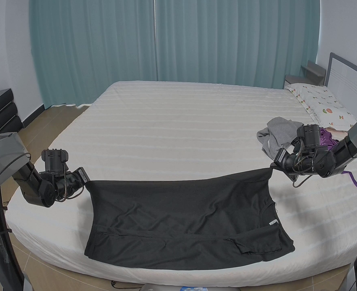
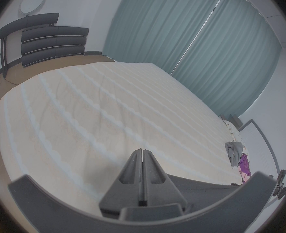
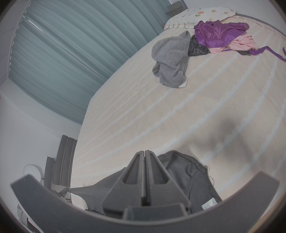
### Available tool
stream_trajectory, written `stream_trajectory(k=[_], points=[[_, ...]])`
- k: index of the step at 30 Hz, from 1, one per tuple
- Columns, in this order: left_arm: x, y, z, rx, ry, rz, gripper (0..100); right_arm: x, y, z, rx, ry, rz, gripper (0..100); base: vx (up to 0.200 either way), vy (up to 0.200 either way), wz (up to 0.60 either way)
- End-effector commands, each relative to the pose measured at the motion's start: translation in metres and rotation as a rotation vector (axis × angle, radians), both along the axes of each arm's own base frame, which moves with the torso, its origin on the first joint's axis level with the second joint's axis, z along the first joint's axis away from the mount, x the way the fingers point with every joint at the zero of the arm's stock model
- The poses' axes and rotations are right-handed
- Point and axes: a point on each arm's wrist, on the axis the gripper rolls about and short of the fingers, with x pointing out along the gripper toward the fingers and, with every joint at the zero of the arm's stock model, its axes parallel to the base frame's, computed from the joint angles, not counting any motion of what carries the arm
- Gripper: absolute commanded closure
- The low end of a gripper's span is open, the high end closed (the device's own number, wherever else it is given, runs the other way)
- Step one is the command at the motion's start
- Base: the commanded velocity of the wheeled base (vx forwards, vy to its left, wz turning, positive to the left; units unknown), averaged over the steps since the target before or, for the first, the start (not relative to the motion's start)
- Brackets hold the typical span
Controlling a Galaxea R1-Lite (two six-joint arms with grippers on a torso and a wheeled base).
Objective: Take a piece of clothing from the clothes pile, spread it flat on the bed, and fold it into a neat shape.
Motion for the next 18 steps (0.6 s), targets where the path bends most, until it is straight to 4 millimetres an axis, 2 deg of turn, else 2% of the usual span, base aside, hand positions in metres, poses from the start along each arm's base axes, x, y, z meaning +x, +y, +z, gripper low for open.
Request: stream_trajectory(k=[1, 12, 18], points=[[0.009, 0.003, 0.008, -0.003, -0.040, 0.010, 100, 0.007, 0.001, 0.007, 0.003, -0.034, 0.002, 100, 0.000, 0.000, 0.00], [0.024, 0.009, -0.004, -0.002, -0.037, 0.023, 100, 0.037, 0.004, 0.002, 0.006, -0.071, -0.005, 100, 0.000, 0.000, 0.00], [0.023, 0.010, -0.002, -0.001, -0.042, 0.028, 100, 0.045, 0.018, -0.024, -0.004, -0.014, 0.020, 100, 0.000, 0.000, 0.00]])
